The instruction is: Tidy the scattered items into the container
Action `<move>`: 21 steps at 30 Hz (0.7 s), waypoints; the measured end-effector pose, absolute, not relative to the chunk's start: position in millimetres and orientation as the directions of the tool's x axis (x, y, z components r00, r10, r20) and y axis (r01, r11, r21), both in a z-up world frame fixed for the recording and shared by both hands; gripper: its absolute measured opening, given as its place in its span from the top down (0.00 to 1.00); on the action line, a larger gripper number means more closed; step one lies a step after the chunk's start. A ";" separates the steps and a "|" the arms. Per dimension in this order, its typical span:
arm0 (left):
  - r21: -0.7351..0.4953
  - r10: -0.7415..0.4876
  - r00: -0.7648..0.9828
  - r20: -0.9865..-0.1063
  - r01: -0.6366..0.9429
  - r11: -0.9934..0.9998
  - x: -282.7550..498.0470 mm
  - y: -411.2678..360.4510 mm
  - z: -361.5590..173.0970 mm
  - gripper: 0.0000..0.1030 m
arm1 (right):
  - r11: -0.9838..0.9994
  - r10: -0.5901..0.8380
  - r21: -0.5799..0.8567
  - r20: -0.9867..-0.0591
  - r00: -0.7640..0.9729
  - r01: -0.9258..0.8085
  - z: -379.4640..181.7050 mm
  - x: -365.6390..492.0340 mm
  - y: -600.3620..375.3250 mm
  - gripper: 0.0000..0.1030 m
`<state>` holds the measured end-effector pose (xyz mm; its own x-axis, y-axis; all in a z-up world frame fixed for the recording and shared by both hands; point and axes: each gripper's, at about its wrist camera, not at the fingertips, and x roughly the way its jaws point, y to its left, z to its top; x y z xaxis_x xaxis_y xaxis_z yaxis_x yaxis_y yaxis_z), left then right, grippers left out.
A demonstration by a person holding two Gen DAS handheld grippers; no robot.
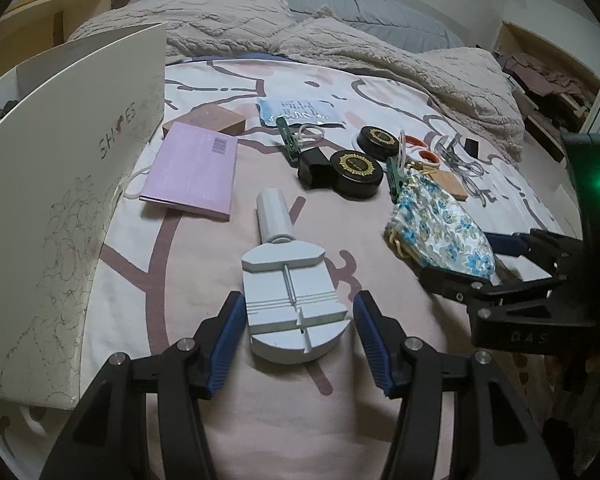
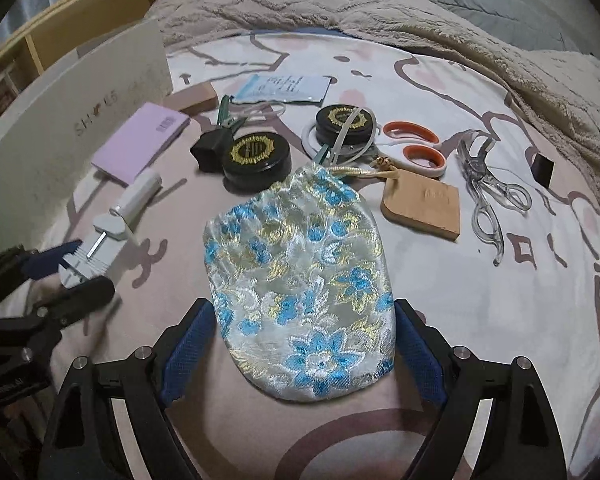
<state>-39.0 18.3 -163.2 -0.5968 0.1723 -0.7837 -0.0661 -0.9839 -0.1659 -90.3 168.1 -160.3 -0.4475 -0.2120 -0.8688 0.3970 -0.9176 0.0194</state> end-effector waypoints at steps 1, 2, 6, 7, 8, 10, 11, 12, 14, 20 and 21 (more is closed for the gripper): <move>-0.162 0.169 -0.597 -0.784 -0.066 -0.985 -39.2 18.9 -163.6 0.46 | -0.919 -0.206 0.013 -0.869 -0.450 0.395 -160.0 -89.8 167.5 0.28; -0.156 0.165 -0.597 -0.785 -0.067 -0.985 -39.0 19.7 -164.0 0.46 | -0.919 -0.201 0.006 -0.867 -0.455 0.395 -159.0 -89.1 167.2 0.37; -0.129 0.142 -0.600 -0.788 -0.064 -0.990 -39.7 22.3 -165.9 0.46 | -0.915 -0.215 0.012 -0.861 -0.461 0.403 -154.3 -86.4 166.0 0.65; -0.123 0.133 -0.603 -0.787 -0.059 -0.991 -40.6 22.9 -166.4 0.46 | -0.914 -0.218 0.012 -0.859 -0.464 0.405 -153.3 -85.7 165.8 0.71; -0.117 0.125 -0.606 -0.785 -0.052 -0.992 -41.5 23.4 -167.0 0.46 | -0.914 -0.224 0.017 -0.855 -0.468 0.406 -151.6 -84.5 166.1 0.75; -0.115 0.121 -0.607 -0.786 -0.049 -0.992 -43.3 24.4 -168.6 0.46 | -0.913 -0.240 0.028 -0.844 -0.480 0.407 -147.4 -82.4 166.2 0.76; -0.110 0.116 -0.606 -0.787 -0.047 -0.993 -44.2 25.2 -169.4 0.46 | -0.912 -0.247 0.031 -0.836 -0.489 0.409 -144.2 -81.2 165.9 0.77; -0.103 0.110 -0.607 -0.787 -0.045 -0.994 -44.6 26.0 -170.2 0.46 | -0.912 -0.254 0.033 -0.829 -0.499 0.410 -140.9 -79.8 166.0 0.77; -0.093 0.102 -0.610 -0.786 -0.046 -0.995 -44.6 27.3 -170.4 0.46 | -0.910 -0.271 0.046 -0.818 -0.508 0.412 -135.4 -78.1 166.5 0.81; -0.088 0.096 -0.618 -0.780 -0.044 -0.995 -43.5 28.1 -168.8 0.50 | -0.907 -0.301 0.067 -0.795 -0.527 0.416 -126.1 -74.2 167.3 0.82; -0.086 0.096 -0.619 -0.779 -0.046 -0.995 -43.4 28.7 -168.5 0.50 | -0.907 -0.302 0.069 -0.792 -0.530 0.415 -125.4 -73.9 167.5 0.82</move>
